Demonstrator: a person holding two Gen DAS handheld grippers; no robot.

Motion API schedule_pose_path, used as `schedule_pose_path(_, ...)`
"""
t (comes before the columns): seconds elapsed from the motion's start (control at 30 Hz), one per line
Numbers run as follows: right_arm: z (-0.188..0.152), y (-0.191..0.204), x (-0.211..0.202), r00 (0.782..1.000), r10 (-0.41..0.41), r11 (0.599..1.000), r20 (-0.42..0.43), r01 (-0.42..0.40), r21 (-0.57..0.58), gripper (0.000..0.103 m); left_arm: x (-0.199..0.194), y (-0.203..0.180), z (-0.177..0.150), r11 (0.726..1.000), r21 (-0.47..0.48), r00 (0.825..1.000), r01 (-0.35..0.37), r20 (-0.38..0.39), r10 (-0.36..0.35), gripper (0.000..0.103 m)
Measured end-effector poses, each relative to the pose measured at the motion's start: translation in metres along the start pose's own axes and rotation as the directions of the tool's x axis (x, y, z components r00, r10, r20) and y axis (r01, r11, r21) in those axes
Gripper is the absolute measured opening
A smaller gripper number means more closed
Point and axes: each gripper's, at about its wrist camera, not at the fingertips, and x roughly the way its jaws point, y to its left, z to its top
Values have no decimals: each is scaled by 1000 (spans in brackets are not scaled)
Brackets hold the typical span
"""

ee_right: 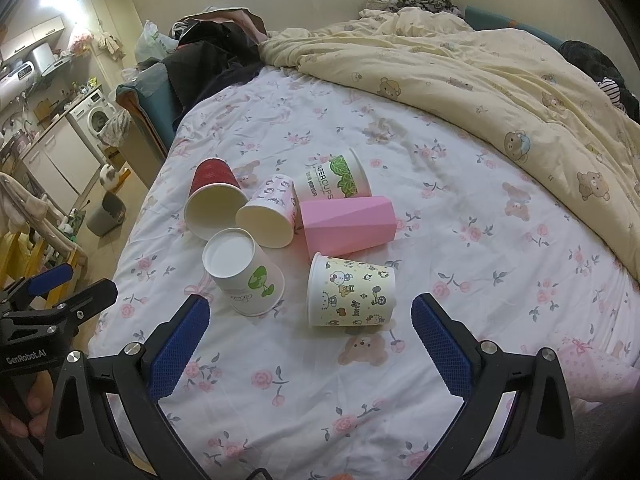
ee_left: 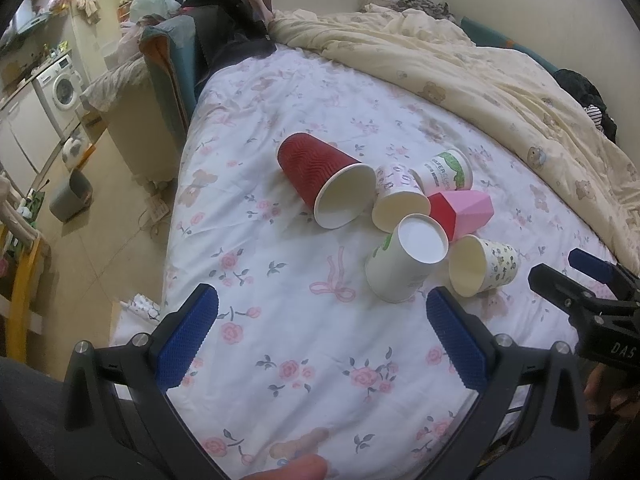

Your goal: Flip cup upside down

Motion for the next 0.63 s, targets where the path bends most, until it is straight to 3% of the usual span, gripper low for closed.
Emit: schedule_pose_path(0.63,0,1,-1,1000,2,1000,-2,-2,-2,103,-1,-2,-2,1000,-7,1000,25,-2,-25,103)
